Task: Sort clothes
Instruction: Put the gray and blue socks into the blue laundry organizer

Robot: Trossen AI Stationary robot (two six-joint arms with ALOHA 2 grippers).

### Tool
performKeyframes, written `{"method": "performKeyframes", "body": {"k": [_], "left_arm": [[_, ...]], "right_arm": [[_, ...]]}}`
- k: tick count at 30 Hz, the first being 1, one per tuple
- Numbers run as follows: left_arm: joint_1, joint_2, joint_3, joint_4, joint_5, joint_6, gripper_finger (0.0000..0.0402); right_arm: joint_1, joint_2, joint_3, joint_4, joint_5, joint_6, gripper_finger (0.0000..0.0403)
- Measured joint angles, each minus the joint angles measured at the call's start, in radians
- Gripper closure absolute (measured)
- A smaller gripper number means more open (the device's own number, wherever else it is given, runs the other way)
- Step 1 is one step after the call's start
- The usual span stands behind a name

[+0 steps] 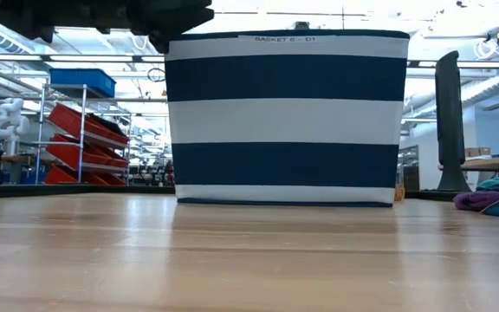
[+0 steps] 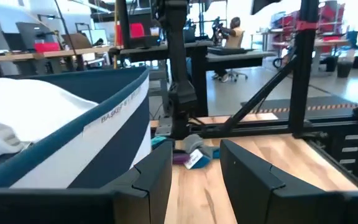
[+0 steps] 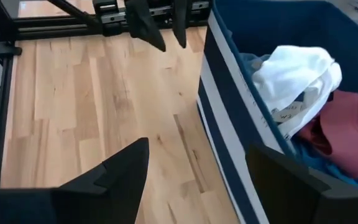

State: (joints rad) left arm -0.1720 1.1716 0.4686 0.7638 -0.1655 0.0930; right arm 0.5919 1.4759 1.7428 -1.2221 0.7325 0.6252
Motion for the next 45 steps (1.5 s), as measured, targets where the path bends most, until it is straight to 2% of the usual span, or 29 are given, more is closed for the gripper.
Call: {"method": "performKeyframes", "body": {"k": [6,13,16,22,25,30,36,39,45], "left_arm": [[-0.039,0.0,0.023,-0.014,-0.084,0.061,0.0258],[-0.122,0.0,0.116,-0.08,-0.083,0.177,0.0258],[-0.132,0.003,0.146,-0.125,-0.086,0.179,0.0258],[-0.131,0.054,0.15,-0.109,-0.121,0.178,0.0258],[-0.131,0.093,0.15,-0.054,-0.16,0.178,0.0258],[-0.131,0.148,0.165,-0.015,-0.166,0.178,0.0258],[-0.165,0.227,0.283,-0.164,-0.21,0.21,0.0258],[-0.172,0.274,0.349,-0.244,-0.217,0.21,0.0258],[-0.174,0.364,0.432,-0.367,-0.22,0.209,0.0258]], "right_arm": [[0.05,0.025,0.0,-0.021,0.031,0.111,0.0149],[0.094,0.058,0.0,-0.057,0.067,0.203,0.0149],[0.11,0.065,-0.009,-0.06,0.074,0.247,0.0149],[0.134,0.065,-0.079,-0.061,0.068,0.358,0.0149],[0.14,0.065,-0.127,-0.061,0.026,0.43,0.0149],[0.146,0.066,-0.201,-0.018,-0.055,0.498,0.0149],[0.152,0.066,-0.26,0.068,-0.112,0.518,0.0149],[0.157,0.065,-0.276,0.073,-0.117,0.53,0.0149],[0.159,0.065,-0.305,0.064,-0.208,0.618,0.0149]]}}
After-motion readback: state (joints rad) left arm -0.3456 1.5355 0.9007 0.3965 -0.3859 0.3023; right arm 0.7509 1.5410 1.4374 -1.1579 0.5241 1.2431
